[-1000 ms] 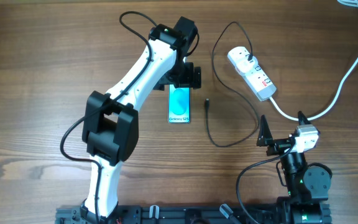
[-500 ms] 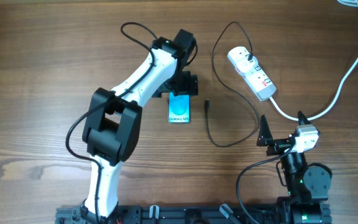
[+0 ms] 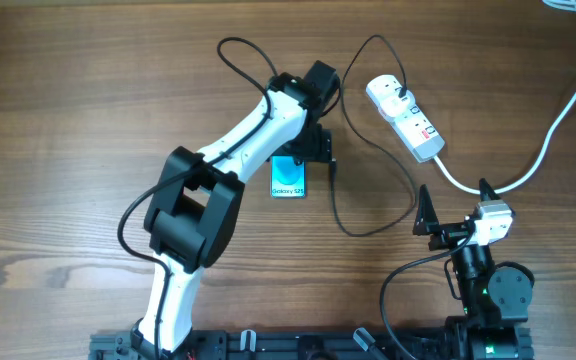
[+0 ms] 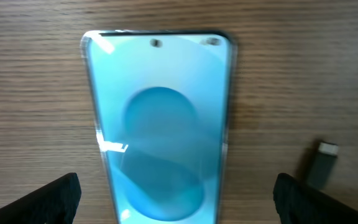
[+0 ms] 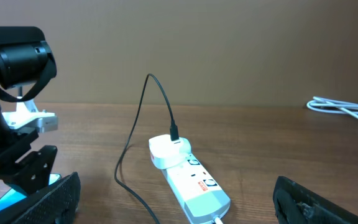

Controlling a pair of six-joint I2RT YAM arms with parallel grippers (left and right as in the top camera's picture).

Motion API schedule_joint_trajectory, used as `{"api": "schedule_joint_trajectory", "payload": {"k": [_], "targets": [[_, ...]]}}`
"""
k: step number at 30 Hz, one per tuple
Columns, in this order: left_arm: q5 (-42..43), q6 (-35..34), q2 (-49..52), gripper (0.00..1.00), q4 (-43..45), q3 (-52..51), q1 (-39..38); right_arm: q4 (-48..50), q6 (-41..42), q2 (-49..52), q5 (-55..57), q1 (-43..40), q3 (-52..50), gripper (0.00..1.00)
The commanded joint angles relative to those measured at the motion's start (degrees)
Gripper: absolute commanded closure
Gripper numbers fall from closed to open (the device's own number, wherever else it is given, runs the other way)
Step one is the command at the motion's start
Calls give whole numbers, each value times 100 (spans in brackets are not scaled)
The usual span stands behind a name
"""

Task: Plug charger to phone and switch on socket
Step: 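Lower the left gripper onto the phone's top edge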

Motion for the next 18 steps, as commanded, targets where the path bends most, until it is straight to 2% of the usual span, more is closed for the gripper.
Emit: {"api": "schedule_joint_trajectory", "payload": {"k": [1,3,18], "targets": [[-33,-140,-4,0,-46,-70,254,17,28,-15,81,-28,-7,0],[227,-140,9,0,-42,-90,297,17,31,-15,79,-28,-7,0],[361,-160,452,0,-83,-92,289,17,28,-15,79,-28,-7,0]]}}
